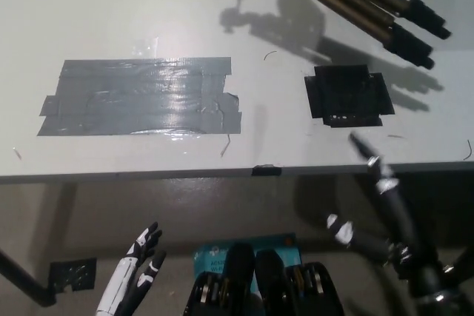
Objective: A person hands a tripod to the robot which it grabs with its right hand and places in the middle of the table in front of it
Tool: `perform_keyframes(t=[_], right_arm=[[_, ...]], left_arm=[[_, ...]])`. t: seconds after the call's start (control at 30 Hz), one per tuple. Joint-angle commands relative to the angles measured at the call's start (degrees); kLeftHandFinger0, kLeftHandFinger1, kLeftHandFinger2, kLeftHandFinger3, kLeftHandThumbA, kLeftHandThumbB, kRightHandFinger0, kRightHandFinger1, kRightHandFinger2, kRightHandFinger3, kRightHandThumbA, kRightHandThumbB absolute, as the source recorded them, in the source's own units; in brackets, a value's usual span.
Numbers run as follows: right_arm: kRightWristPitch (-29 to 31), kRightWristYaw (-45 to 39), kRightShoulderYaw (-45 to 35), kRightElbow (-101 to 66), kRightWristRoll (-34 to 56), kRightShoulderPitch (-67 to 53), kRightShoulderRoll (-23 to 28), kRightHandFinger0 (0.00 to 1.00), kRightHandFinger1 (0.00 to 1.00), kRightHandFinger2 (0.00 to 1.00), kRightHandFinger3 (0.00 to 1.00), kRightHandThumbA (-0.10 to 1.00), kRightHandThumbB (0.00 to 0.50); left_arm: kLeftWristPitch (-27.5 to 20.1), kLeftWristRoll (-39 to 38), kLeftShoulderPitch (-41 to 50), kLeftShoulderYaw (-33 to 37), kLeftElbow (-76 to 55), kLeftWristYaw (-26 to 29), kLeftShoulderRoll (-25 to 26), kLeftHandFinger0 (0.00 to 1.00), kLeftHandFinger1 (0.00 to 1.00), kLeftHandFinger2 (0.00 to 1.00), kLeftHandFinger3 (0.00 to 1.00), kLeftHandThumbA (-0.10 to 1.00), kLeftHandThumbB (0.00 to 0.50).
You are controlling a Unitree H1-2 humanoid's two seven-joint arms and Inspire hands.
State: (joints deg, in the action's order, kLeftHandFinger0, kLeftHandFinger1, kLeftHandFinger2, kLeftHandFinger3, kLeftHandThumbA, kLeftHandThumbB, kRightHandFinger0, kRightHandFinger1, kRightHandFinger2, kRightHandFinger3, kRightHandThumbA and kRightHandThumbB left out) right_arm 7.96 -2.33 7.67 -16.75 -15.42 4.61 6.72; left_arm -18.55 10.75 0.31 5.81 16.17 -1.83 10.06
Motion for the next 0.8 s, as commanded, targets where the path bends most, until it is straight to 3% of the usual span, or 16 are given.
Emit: perform_keyframes(t=[0.0,0.07,0.3,0.4,0.43,0.47,0.57,0.77], right_arm=[[-9.82,-4.74,-4.46,-23.11,-14.01,11.56,1.99,1.0,1.0,1.0,1.0,0.79,0.342],[-14.28,-7.24,-4.72,-24.24,-16.53,15.49,2.37,1.0,1.0,1.0,1.0,0.81,0.377],[-23.76,-11.93,-3.63,-16.25,-24.84,26.81,4.59,1.0,1.0,1.0,1.0,0.96,0.377],[-25.99,-11.27,-3.06,-10.12,-26.92,30.82,5.32,1.0,1.0,1.0,1.0,0.96,0.372],[-26.23,-11.02,-2.82,-8.64,-27.43,31.61,5.47,1.0,1.0,1.0,1.0,0.89,0.323],[-25.65,-10.06,-2.55,-5.88,-27.42,32.67,5.69,1.0,1.0,1.0,1.0,0.91,0.352],[-26.36,-9.29,-1.22,1.1,-28.26,35.55,6.04,1.0,1.0,1.0,1.0,0.93,0.335],[-28.76,-8.89,0.79,11.8,-29.09,41.21,6.29,1.0,1.0,1.0,1.0,0.93,0.378]], left_arm=[[-3.55,0.83,-0.19,-0.59,-0.17,1.0,1.1,1.0,1.0,1.0,1.0,0.91,0.235],[-3.64,1.09,0.03,-0.49,-0.06,1.07,1.18,1.0,1.0,1.0,1.0,0.93,0.244],[-3.82,0.91,-0.12,-0.54,0.1,1.07,0.98,1.0,1.0,1.0,1.0,0.91,0.238],[-3.6,1.2,-0.12,-0.49,0.02,1.11,1.04,1.0,1.0,1.0,1.0,0.91,0.242],[-3.57,1.18,-0.07,-0.5,-0.02,1.07,1.06,1.0,1.0,1.0,1.0,0.92,0.246],[-3.69,0.98,0.01,-0.49,-0.06,0.9,1.11,1.0,1.0,1.0,1.0,0.92,0.245],[-3.74,1.46,1.29,-0.25,-0.7,0.94,1.11,1.0,1.0,1.0,1.0,0.92,0.243],[-4.44,1.37,2.41,-0.33,-0.55,1.07,0.69,1.0,1.0,1.0,1.0,0.91,0.238]])
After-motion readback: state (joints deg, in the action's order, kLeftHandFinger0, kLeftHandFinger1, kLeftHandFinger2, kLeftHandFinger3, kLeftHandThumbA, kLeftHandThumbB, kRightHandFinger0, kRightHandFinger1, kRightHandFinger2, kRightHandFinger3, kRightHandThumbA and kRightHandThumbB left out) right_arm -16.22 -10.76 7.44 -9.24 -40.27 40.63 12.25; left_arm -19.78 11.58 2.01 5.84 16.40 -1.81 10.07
